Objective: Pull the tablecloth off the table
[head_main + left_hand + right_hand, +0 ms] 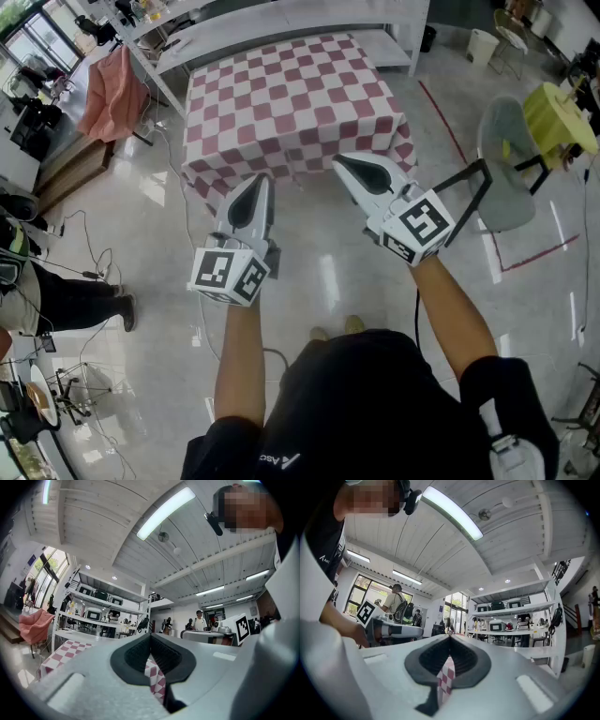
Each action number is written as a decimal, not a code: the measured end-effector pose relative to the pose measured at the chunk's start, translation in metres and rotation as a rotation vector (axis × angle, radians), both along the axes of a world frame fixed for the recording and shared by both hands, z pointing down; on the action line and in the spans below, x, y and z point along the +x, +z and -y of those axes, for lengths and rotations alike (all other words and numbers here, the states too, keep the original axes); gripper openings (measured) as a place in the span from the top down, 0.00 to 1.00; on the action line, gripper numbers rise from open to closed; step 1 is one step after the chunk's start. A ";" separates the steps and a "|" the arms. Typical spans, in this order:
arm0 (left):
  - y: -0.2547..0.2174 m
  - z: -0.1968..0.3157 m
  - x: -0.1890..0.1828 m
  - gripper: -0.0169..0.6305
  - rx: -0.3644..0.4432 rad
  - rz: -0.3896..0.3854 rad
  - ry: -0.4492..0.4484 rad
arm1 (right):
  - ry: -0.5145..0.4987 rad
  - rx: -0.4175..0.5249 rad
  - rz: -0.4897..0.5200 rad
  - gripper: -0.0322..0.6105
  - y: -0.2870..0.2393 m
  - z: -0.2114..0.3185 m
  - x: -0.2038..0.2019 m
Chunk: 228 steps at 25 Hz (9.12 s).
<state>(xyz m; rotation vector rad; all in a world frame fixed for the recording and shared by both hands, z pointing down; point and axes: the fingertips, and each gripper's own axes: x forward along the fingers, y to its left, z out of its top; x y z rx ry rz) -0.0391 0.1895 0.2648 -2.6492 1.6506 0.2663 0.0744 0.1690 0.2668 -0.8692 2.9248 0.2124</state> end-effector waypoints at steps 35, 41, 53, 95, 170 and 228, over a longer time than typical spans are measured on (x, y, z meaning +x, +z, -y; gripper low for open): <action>0.014 0.210 -0.081 0.96 0.039 0.049 -0.072 | 0.036 0.011 -0.002 0.95 0.020 0.211 -0.045; 0.015 0.301 -0.137 0.96 0.028 0.048 -0.024 | 0.100 0.009 -0.028 0.95 0.020 0.294 -0.101; 0.061 0.426 -0.195 0.96 -0.088 0.015 0.043 | 0.199 -0.104 -0.122 0.95 0.069 0.420 -0.153; 0.339 0.635 -0.275 0.55 -1.040 0.287 -0.291 | 0.441 -0.832 -0.589 0.48 0.337 0.684 -0.075; 0.032 0.281 -0.219 0.95 -0.055 -0.115 -0.041 | 0.252 -0.442 0.226 0.94 0.054 0.300 -0.084; -0.079 0.018 -0.108 0.95 0.049 -0.178 -0.086 | 0.169 -0.236 0.283 0.94 -0.053 0.018 0.015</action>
